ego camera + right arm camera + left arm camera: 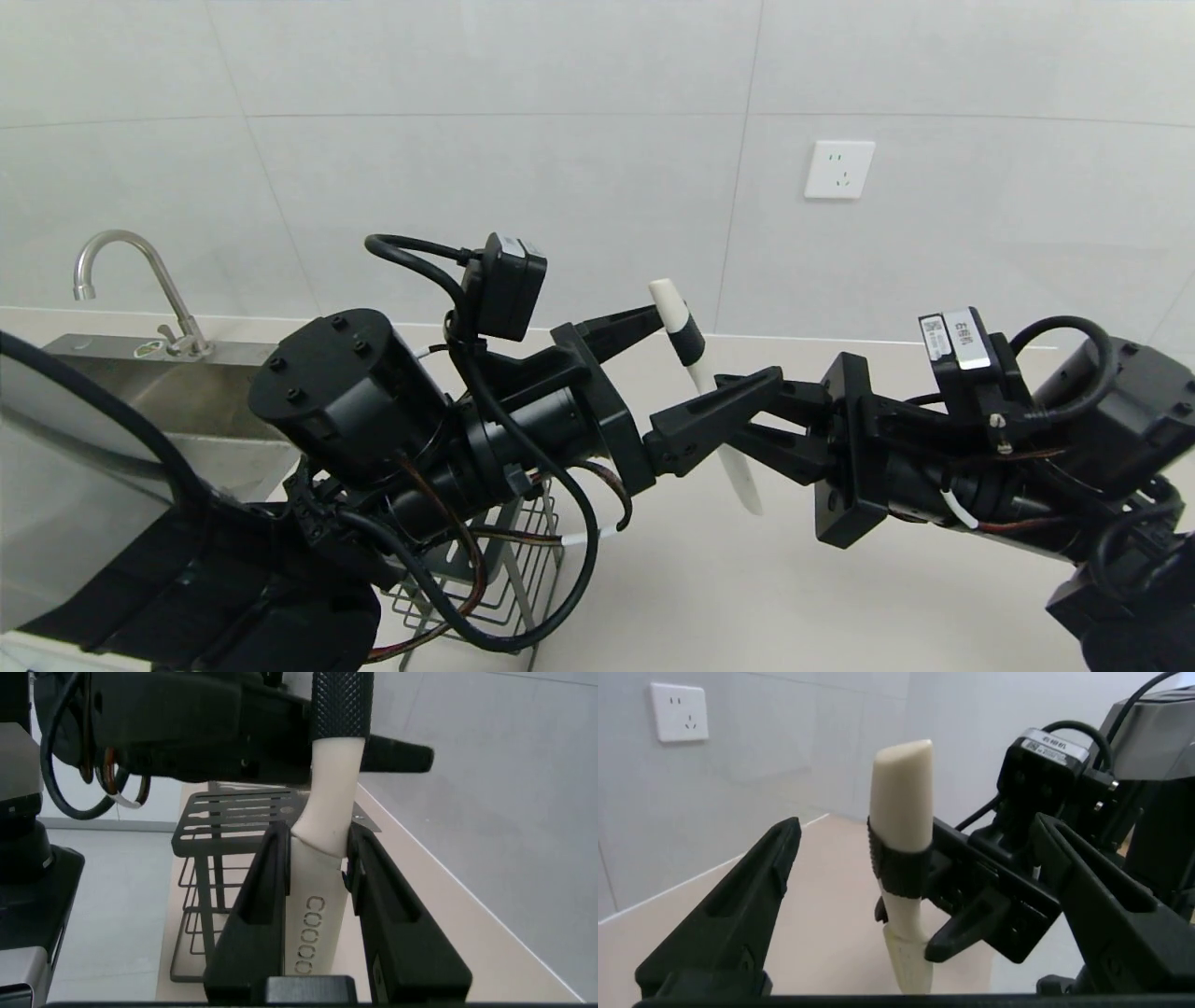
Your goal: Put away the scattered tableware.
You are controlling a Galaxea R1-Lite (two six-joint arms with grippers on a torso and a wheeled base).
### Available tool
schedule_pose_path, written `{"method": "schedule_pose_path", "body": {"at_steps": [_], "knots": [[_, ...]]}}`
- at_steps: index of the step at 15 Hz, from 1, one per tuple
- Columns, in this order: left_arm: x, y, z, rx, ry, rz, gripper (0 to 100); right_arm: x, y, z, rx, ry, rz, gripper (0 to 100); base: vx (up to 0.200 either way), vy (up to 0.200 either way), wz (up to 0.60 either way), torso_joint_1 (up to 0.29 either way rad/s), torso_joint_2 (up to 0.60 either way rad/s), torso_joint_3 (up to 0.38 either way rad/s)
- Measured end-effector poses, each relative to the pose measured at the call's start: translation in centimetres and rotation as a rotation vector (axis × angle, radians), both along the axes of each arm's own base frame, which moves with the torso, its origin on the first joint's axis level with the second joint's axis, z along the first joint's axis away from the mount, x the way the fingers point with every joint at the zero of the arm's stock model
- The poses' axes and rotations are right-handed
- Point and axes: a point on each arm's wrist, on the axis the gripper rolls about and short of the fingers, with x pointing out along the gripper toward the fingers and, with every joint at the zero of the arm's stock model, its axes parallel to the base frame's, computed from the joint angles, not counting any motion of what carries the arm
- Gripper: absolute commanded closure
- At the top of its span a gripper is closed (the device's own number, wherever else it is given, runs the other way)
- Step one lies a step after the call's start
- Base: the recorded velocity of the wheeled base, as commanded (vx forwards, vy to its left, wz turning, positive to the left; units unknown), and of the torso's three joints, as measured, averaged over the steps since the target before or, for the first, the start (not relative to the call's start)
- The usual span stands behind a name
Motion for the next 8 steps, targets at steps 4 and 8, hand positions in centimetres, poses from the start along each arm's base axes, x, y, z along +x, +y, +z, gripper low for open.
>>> {"method": "schedule_pose_path", "body": {"at_steps": [4,8], "knots": [[0.03,-0.25,0.19,-0.023,-0.021,-0.007,0,-0.01,-0.02,0.13,0.003,-0.004,0.0,100,0.0,0.0,0.0,0.0,0.0,0.0],[0.28,-0.62,0.17,-0.027,-0.026,-0.008,100,-0.13,-0.18,0.84,0.021,-0.017,-0.001,100,0.0,0.0,0.0,0.0,0.0,0.0]]}}
